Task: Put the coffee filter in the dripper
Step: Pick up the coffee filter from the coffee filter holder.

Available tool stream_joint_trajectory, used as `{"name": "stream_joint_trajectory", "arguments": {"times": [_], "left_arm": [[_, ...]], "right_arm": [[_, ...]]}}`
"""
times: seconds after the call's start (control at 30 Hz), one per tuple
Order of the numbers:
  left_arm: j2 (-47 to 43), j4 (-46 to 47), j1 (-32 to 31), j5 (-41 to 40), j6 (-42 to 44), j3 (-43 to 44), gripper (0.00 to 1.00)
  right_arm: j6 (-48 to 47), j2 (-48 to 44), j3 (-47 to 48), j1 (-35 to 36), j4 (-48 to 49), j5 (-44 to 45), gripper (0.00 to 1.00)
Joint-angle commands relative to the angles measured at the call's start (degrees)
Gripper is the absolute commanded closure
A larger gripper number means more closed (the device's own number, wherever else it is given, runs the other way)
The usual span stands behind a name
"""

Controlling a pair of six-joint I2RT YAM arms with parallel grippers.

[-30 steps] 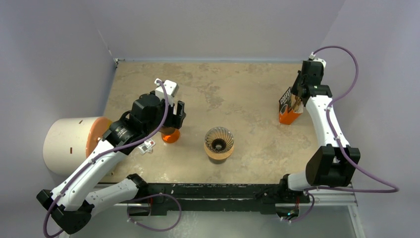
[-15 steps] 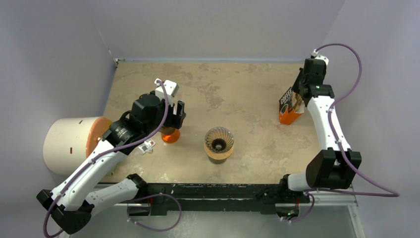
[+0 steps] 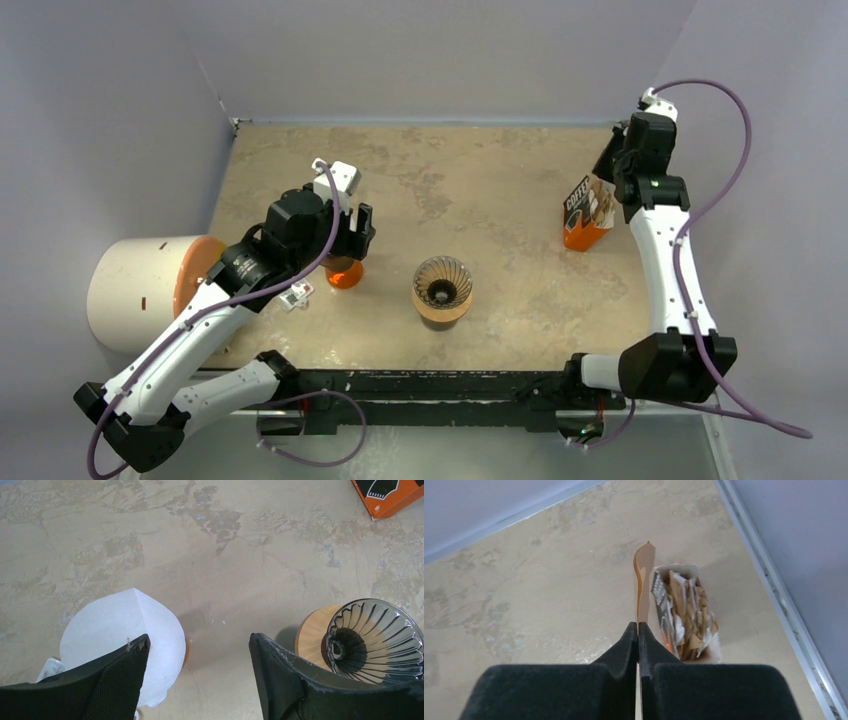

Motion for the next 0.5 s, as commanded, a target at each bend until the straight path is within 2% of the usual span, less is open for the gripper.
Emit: {"name": "stream_joint_trajectory", "arguments": {"times": [0.0,0.27,0.37,0.47], "left_arm": [[-0.91,2.17,-0.13,0.24,-0.55,-0.44,0.29],[-1.05,2.16,-0.12,-0.21,-0.73,-0.52,0.28],[-1.02,2.61,-0.01,0.76,-1.01,-0.69,0.22],[-0.66,2.64,0.06,1.65,-1.66,-0.53,0.21]], "right_arm": [[1.04,-3.28,2.69,-0.06,0.5,-5.68,1.0],[4.31,-8.06,0.88,0.29,2.57,-23.58,1.0],[5.13,-9.77,-0.55,0.77,4.09,-30.36,1.0],[6.04,-11.18,-1.79,2.03,6.09,-36.82,1.0]]}}
